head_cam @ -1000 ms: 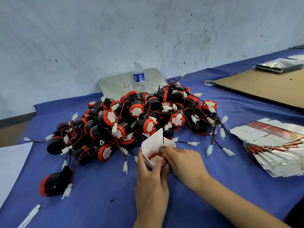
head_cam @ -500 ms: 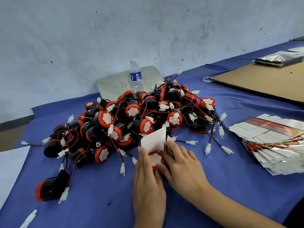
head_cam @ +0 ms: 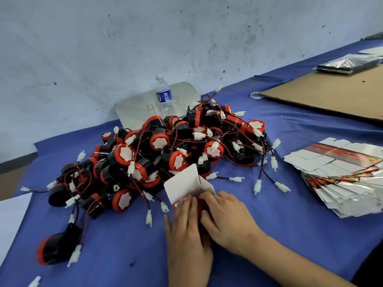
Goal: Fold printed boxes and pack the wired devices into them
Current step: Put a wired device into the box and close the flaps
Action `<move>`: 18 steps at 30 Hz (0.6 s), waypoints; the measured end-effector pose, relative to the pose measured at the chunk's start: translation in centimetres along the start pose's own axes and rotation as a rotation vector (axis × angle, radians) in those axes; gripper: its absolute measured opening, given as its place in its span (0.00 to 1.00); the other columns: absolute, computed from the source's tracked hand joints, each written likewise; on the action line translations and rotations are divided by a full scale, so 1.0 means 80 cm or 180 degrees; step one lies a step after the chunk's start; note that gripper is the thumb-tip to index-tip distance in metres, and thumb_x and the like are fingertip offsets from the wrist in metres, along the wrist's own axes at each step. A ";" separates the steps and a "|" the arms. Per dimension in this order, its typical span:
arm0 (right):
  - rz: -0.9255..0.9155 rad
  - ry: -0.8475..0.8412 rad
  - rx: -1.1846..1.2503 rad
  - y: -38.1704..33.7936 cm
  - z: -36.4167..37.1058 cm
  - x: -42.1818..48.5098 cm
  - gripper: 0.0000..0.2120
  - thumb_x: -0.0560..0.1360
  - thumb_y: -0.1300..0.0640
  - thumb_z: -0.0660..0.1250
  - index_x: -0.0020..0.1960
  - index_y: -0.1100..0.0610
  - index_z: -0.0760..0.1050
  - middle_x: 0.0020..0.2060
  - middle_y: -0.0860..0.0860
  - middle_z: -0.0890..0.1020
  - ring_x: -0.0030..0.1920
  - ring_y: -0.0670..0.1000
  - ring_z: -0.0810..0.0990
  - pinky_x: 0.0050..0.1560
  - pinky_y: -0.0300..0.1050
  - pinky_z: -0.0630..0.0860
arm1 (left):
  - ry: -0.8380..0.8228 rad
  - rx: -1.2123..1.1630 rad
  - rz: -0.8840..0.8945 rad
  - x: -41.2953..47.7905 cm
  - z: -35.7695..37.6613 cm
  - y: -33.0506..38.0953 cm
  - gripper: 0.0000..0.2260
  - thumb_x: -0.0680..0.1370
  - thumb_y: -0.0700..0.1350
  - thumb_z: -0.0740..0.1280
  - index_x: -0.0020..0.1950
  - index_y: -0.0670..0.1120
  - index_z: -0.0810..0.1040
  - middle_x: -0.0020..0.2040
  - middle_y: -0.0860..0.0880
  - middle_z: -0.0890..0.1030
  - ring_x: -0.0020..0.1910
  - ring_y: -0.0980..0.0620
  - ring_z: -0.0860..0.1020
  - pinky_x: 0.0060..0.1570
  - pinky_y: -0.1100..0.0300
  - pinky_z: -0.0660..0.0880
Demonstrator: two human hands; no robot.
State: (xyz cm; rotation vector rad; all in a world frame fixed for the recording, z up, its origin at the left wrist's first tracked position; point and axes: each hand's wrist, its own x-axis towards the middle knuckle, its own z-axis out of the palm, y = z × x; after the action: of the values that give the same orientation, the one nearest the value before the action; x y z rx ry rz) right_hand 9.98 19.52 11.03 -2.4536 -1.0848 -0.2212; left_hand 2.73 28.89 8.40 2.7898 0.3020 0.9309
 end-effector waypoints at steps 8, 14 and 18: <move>0.0150 0.0670 0.1229 0.013 0.007 0.003 0.17 0.74 0.64 0.63 0.59 0.52 0.80 0.49 0.46 0.85 0.48 0.47 0.81 0.48 0.43 0.78 | -0.0184 -0.0313 -0.0073 0.004 -0.004 -0.002 0.32 0.57 0.29 0.79 0.60 0.43 0.81 0.62 0.42 0.79 0.64 0.35 0.74 0.58 0.30 0.66; -0.0106 0.1585 0.1561 0.012 0.001 0.005 0.11 0.72 0.67 0.66 0.49 0.58 0.83 0.62 0.50 0.78 0.47 0.44 0.81 0.43 0.33 0.76 | -0.0417 -0.0666 -0.0340 0.002 -0.010 0.001 0.27 0.71 0.35 0.72 0.68 0.52 0.75 0.72 0.54 0.68 0.74 0.55 0.55 0.74 0.44 0.49; 0.0133 0.1623 0.2276 0.012 -0.005 0.008 0.15 0.78 0.63 0.64 0.61 0.50 0.76 0.58 0.43 0.77 0.47 0.43 0.76 0.47 0.34 0.73 | -0.0497 -0.0695 -0.0307 -0.002 -0.012 0.000 0.27 0.74 0.38 0.69 0.71 0.55 0.70 0.75 0.58 0.60 0.75 0.59 0.48 0.75 0.48 0.44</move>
State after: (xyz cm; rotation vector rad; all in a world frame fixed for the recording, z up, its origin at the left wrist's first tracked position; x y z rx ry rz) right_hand 11.09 19.21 11.25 -1.6524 -0.7167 -0.3497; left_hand 2.06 28.92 9.05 2.6028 0.2898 0.6758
